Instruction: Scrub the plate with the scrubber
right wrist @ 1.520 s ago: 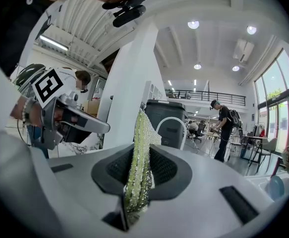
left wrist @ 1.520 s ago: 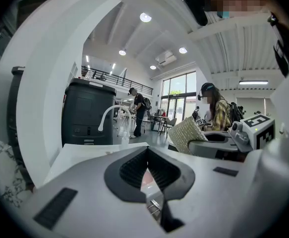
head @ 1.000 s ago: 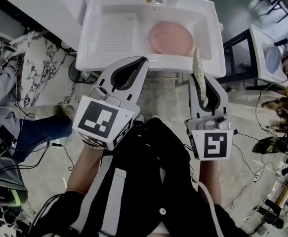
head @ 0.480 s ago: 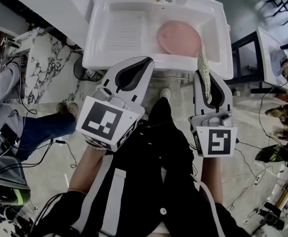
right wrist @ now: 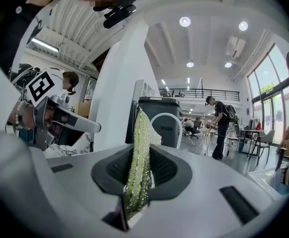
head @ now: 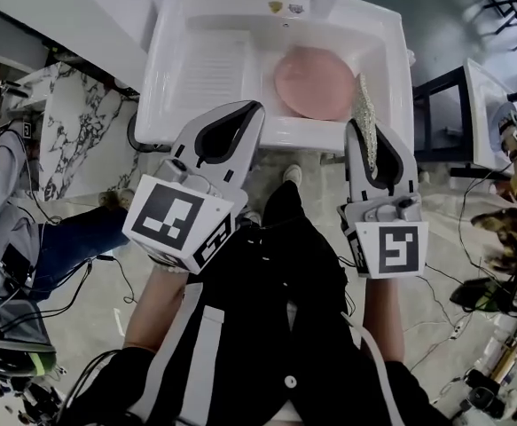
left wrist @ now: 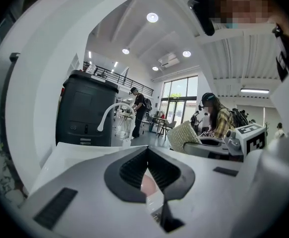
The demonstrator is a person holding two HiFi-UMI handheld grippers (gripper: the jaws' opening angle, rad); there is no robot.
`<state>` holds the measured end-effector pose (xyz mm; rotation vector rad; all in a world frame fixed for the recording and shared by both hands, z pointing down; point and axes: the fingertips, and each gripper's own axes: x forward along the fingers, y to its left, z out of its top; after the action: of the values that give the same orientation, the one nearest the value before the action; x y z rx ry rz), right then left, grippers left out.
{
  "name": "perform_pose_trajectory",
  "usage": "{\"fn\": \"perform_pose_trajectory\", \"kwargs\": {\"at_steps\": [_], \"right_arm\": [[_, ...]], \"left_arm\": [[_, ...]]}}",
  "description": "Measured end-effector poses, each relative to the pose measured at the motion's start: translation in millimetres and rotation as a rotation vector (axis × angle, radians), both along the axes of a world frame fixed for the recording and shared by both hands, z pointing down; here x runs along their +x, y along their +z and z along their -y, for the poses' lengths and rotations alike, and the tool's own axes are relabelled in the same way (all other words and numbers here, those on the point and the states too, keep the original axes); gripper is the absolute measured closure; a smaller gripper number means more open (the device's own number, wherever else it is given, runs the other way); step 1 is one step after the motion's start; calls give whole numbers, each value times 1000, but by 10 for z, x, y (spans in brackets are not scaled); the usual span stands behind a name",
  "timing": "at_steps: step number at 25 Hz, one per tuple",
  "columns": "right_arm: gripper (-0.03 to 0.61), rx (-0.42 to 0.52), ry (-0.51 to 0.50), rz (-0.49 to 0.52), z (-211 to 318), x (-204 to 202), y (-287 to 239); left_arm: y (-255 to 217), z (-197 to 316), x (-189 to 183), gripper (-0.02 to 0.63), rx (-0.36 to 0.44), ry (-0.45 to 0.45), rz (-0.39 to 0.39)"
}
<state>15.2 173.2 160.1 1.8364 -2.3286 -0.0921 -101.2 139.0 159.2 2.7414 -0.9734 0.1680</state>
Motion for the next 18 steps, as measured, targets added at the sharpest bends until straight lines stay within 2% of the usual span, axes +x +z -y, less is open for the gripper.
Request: {"fn": "perform_pose_trajectory", "kwargs": {"at_steps": [7, 18], "right_arm": [[506, 1, -57, -34, 449, 259, 1], [506, -59, -191, -32, 1160, 613, 191]], "left_arm": [[40, 389, 305, 614, 6, -40, 33], [131, 1037, 672, 614, -7, -152, 73]]}}
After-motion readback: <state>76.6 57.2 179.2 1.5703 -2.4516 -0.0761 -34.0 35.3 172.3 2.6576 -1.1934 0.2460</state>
